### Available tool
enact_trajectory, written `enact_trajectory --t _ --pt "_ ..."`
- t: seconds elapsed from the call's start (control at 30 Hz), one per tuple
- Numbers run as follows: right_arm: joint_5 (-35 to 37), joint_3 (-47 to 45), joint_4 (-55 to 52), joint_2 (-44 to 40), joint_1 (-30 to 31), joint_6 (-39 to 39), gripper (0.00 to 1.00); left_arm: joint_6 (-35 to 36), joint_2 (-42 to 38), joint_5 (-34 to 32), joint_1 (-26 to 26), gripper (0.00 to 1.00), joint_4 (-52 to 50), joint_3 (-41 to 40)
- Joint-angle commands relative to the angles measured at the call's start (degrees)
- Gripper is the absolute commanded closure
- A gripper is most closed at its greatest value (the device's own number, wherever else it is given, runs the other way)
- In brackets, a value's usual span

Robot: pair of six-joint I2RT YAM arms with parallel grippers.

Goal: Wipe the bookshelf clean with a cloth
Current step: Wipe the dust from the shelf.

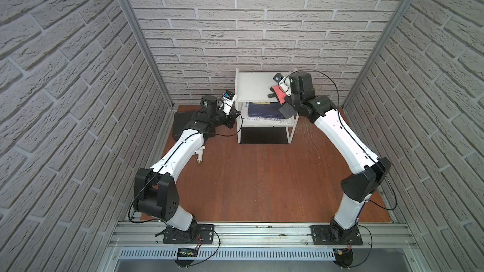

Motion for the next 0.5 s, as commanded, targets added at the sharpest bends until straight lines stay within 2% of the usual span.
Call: enact_trajectory --t 0.0,0.1,0.27,0.47 --pt "9.2 7.5 -4.9 9.8 -4.6 2.3 0.97 -3.0 -0.9 -3.9 2.0 1.00 -5.6 -0.8" --pt "9.7 16.8 -7.8 16.9 -4.9 3.7 0.97 -1.5 -1.5 -4.3 2.0 1.00 -7.3 -0.8" --pt "13.2 24.3 -7.2 24.7 -5.6 7.5 0.97 -0.6 -2.8 -5.4 2.0 1.00 -7.7 -1.2" --pt "6.5 25.9 -4.3 29.5 -5.6 13.5 0.97 -0.4 -2.2 -4.6 2.0 1.00 -7.2 -0.9"
